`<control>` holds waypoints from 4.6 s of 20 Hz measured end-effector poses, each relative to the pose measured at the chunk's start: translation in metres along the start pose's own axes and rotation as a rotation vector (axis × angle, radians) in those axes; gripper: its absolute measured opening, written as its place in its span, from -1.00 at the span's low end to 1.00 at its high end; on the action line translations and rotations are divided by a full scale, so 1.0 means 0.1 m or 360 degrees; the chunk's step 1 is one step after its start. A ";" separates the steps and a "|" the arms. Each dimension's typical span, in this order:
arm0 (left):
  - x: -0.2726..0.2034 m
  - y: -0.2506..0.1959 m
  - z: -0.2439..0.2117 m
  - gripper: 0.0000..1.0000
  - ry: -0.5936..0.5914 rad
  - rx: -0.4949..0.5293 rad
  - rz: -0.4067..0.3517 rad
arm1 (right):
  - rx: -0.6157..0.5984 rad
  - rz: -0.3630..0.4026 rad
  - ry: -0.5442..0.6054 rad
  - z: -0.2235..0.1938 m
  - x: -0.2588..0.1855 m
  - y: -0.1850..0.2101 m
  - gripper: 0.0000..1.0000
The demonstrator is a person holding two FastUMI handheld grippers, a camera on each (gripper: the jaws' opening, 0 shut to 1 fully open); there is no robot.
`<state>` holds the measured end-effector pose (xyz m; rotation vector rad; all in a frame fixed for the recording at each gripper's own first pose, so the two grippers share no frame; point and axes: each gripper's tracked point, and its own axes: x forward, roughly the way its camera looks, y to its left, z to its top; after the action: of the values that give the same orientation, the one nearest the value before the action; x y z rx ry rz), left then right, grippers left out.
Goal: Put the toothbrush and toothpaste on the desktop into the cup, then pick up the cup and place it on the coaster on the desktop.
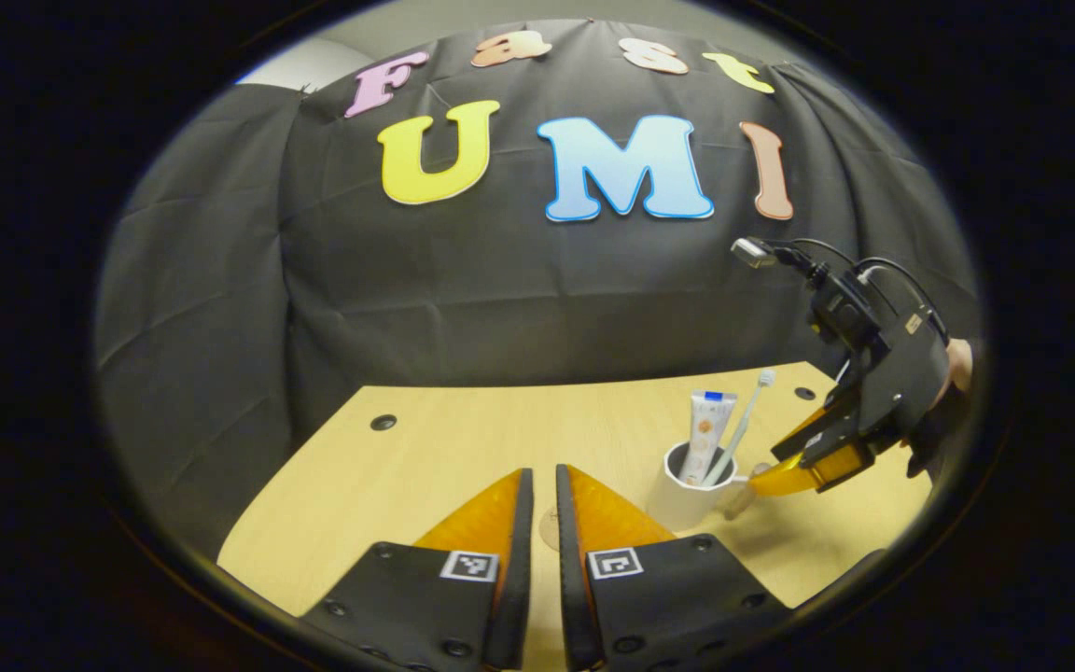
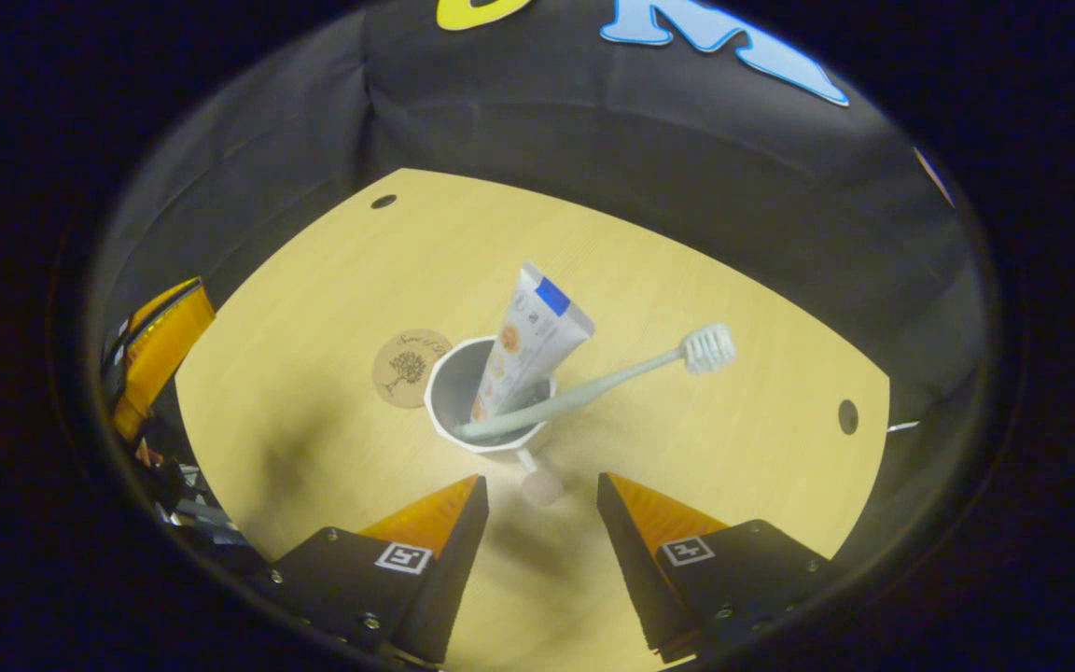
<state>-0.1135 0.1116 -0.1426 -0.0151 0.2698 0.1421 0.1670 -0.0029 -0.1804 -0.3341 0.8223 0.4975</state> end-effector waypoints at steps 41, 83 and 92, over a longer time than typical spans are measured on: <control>0.02 0.35 -0.28 0.75 0.0110 -0.0050 0.0111 | -0.0200 0.0118 0.0039 0.13 0.40 0.23 -0.69; -0.33 0.71 -0.32 0.75 0.0102 -0.0049 0.0235 | -0.0228 0.0223 -0.0093 0.46 0.29 0.61 -0.52; -0.33 0.28 -0.03 0.75 0.0007 0.0023 0.0088 | -0.0049 0.0169 -0.0279 0.38 -0.40 0.43 -0.56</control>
<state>-0.1493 0.1348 -0.1365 0.0062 0.2757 0.1951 0.1440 0.0394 -0.1298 -0.2717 0.6649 0.6300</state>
